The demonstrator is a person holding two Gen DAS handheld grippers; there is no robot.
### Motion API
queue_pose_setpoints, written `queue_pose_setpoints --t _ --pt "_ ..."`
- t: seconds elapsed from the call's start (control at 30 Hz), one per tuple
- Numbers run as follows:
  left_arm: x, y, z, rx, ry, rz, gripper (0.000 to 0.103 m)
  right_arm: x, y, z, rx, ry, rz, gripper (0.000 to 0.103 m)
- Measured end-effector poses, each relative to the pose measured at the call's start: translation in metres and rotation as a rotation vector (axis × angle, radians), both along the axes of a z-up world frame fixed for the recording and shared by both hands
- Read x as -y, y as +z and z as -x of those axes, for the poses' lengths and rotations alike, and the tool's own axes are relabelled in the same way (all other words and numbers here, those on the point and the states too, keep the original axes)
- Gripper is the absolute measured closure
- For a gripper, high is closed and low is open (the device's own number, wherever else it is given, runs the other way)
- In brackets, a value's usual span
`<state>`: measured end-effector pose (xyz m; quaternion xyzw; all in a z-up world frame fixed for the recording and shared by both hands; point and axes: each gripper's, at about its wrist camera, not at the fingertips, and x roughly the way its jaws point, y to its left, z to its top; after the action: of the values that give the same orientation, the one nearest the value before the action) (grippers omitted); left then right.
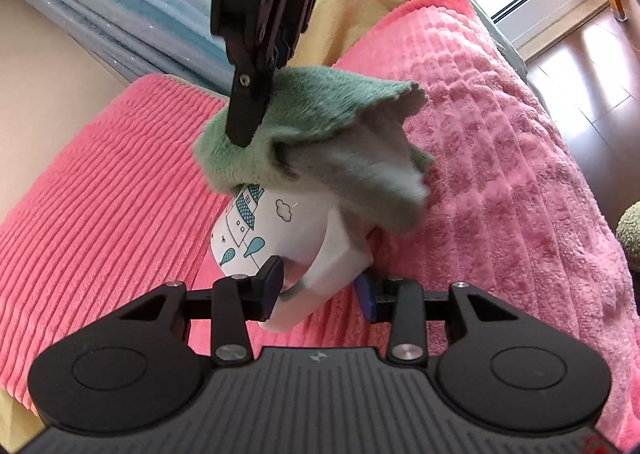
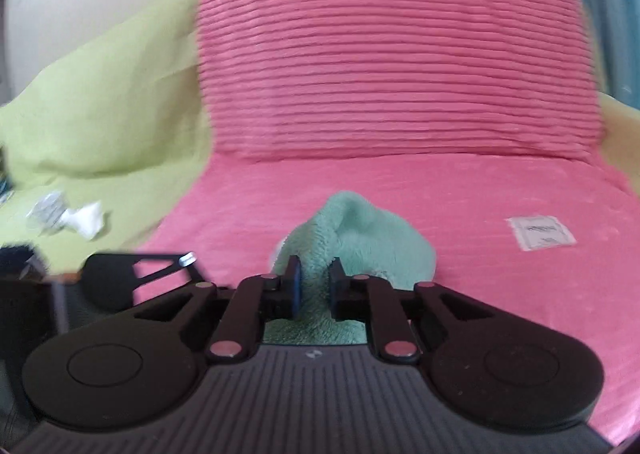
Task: Clean container
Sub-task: 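Tilt the mug sideways with the left tool while the right tool wipes its base with the cloth, then hold the tilted mug with the left tool while the right tool wipes its bottom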
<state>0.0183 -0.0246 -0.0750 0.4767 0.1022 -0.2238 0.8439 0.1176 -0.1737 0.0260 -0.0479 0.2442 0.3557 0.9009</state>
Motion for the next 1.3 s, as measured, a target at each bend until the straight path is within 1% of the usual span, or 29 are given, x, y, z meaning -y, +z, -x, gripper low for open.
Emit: queue_pose_setpoints --t 0.13,0.27,0.33,0.37,0.4,0.5,0.63,0.73,0.83,0.97,1.0,1.03,1.07,1.13,1.17,1.23,1.3 --pt "0.003 -0.004 0.002 0.019 -0.028 -0.023 0.059 -0.014 -0.002 0.003 0.021 0.111 0.132 0.091" --pt "0.009 -0.005 0.01 0.009 -0.088 -0.025 0.059 -0.038 -0.008 -0.009 0.072 0.203 0.205 0.092" --pt "0.012 -0.012 0.011 0.01 -0.09 -0.058 0.06 -0.055 -0.014 -0.014 0.096 0.246 0.249 0.092" --pt "0.013 -0.014 0.01 0.006 -0.092 -0.07 0.064 -0.063 -0.016 -0.017 0.104 0.267 0.27 0.093" --pt "0.014 -0.014 0.009 -0.002 -0.09 -0.067 0.067 -0.07 -0.017 -0.019 0.112 0.282 0.286 0.093" --pt "0.015 -0.011 0.005 -0.027 -0.078 -0.047 0.067 -0.082 -0.016 -0.023 0.142 0.298 0.316 0.094" --pt "0.016 -0.012 0.001 -0.034 -0.063 -0.032 0.067 -0.087 -0.017 -0.04 0.167 0.273 0.278 0.094" --pt "0.014 -0.011 0.0 -0.038 -0.059 -0.021 0.066 -0.078 -0.017 -0.053 0.175 0.195 0.205 0.093" --pt "0.013 -0.01 -0.001 -0.044 -0.054 -0.011 0.065 -0.057 -0.019 -0.061 0.151 0.119 0.118 0.093" --pt "0.012 -0.006 -0.003 -0.071 -0.043 0.024 0.064 -0.042 -0.023 -0.058 0.175 0.017 0.1 0.093" --pt "0.012 -0.005 -0.004 -0.08 -0.039 0.032 0.064 -0.038 -0.025 -0.059 0.174 -0.022 0.111 0.093" --pt "0.012 -0.004 -0.004 -0.089 -0.035 0.041 0.064 -0.032 -0.027 -0.061 0.17 -0.062 0.125 0.093" --pt "0.011 -0.003 -0.005 -0.102 -0.031 0.051 0.063 -0.024 -0.03 -0.066 0.143 -0.107 0.145 0.093" --pt "0.011 0.001 -0.007 -0.129 -0.02 0.073 0.063 -0.002 -0.033 -0.072 0.066 -0.168 0.09 0.093" --pt "0.01 0.003 -0.009 -0.147 -0.012 0.085 0.063 0.006 -0.033 -0.068 0.059 -0.197 0.087 0.092" --pt "0.008 0.006 -0.012 -0.171 -0.004 0.103 0.063 0.011 -0.028 -0.048 0.116 -0.191 0.106 0.092" --pt "0.008 0.006 -0.013 -0.178 -0.003 0.105 0.063 0.01 -0.02 -0.018 0.183 -0.116 0.066 0.092"
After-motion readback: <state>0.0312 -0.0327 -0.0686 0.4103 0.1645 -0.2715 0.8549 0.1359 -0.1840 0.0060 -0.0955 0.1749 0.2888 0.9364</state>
